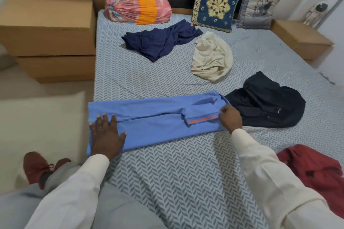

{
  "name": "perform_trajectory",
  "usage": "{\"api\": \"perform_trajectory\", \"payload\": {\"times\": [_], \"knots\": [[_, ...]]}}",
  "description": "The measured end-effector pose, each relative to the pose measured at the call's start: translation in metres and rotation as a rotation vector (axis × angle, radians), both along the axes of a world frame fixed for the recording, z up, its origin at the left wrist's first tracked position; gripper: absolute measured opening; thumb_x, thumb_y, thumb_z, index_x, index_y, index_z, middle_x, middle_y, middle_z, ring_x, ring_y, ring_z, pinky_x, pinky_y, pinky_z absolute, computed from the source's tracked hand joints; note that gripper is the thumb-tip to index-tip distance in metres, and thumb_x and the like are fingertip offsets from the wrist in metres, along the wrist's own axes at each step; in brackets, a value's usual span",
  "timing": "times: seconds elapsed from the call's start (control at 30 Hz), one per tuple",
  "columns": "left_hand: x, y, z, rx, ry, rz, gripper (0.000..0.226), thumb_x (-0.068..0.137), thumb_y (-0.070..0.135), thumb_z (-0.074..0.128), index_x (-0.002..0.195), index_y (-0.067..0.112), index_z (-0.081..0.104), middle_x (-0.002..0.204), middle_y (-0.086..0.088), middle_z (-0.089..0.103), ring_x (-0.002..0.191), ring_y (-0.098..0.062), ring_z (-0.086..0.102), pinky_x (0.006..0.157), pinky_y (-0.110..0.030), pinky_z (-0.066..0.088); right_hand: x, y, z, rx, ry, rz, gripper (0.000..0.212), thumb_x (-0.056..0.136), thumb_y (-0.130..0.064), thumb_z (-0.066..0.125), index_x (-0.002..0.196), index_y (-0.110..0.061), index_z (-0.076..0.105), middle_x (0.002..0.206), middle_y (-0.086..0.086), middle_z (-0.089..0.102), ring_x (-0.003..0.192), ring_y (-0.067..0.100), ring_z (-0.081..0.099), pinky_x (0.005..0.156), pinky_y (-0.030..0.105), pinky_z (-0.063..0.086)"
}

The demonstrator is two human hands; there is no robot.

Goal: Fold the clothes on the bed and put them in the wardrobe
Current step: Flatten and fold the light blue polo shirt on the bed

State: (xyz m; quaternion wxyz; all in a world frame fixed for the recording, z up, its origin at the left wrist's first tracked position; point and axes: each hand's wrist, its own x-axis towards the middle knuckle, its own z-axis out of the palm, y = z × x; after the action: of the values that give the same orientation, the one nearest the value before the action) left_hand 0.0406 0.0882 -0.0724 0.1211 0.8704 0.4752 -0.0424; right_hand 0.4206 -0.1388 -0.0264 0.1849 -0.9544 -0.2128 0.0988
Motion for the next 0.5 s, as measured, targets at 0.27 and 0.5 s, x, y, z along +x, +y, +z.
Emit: {"api": "perform_trajectory", "payload": {"times": [0.27, 0.5], "knots": [[-0.063, -0.003, 0.015, -0.315, -0.412, 0.59, 0.063, 0.088, 0.024, 0.065, 0.138, 0.001, 0.034, 0.134, -0.03, 0.048, 0.121, -0.045, 0.049, 0.096, -0.045, 0.042, -0.105, 0.108, -0.012, -0.013, 0.064, 0.485, 0.049, 0.076, -0.026, 0.047, 0.113, -0.001, 0.067, 0.11, 0.028, 0.064, 0.106, 0.043, 0.059, 0.091, 0.042, 0.044], [-0.072, 0.003, 0.03, -0.481, -0.399, 0.665, 0.043, 0.076, 0.023, 0.063, 0.108, -0.005, 0.061, 0.115, -0.027, 0.063, 0.101, -0.04, 0.061, 0.074, -0.031, 0.044, -0.223, 0.201, -0.025, -0.127, 0.025, 0.868, 0.029, 0.097, -0.028, 0.05, 0.12, -0.015, 0.063, 0.116, 0.015, 0.061, 0.112, 0.038, 0.053, 0.093, 0.042, 0.045]]}}
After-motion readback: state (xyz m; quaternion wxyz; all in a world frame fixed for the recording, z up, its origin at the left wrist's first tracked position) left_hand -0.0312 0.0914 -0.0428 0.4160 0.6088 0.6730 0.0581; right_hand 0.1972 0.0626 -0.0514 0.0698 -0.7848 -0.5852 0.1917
